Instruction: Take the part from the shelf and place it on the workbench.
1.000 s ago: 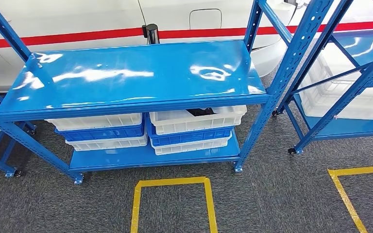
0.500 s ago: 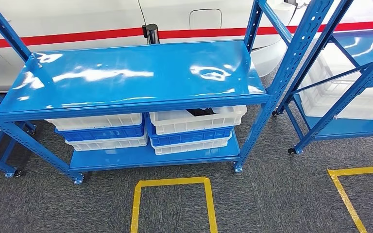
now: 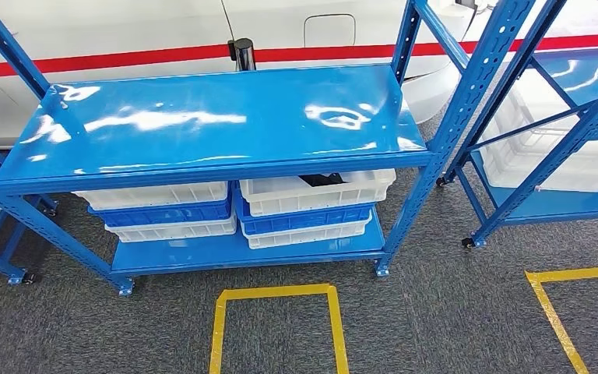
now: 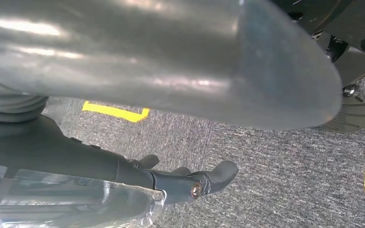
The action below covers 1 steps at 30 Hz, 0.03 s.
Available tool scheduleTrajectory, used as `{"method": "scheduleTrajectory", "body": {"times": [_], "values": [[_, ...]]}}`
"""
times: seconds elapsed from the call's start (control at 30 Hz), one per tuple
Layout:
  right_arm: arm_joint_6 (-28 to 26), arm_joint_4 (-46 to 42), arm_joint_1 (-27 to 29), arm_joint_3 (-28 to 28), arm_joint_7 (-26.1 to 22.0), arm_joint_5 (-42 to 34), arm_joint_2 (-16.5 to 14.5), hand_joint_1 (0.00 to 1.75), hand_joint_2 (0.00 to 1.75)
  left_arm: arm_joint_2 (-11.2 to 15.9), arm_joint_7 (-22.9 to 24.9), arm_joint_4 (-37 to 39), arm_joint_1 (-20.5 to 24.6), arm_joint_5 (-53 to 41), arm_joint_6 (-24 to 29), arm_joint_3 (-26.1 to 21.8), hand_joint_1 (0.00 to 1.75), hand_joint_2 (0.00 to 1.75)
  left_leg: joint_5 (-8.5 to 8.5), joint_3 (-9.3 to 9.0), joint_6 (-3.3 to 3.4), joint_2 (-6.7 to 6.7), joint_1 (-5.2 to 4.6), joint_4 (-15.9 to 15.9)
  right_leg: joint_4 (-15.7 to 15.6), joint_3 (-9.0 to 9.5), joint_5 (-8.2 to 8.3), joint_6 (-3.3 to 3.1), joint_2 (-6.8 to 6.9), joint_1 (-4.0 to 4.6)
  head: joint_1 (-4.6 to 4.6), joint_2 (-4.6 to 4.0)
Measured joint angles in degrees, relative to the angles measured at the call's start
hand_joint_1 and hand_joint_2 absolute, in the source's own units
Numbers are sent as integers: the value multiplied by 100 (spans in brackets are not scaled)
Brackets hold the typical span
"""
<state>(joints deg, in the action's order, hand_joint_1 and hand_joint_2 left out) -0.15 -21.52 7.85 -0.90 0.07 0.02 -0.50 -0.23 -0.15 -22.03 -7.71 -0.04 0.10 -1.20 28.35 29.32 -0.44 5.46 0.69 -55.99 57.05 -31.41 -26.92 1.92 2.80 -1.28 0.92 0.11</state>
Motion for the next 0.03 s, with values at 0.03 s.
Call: {"method": "scheduleTrajectory", "body": {"times": [0.03], "values": [[0, -1, 0, 0, 0, 0, 0, 0, 0, 1, 0, -3, -1, 0, 0, 5, 0, 175, 0, 0, 0, 0, 0, 0, 0, 0, 0, 0, 0, 0, 0, 0]]}}
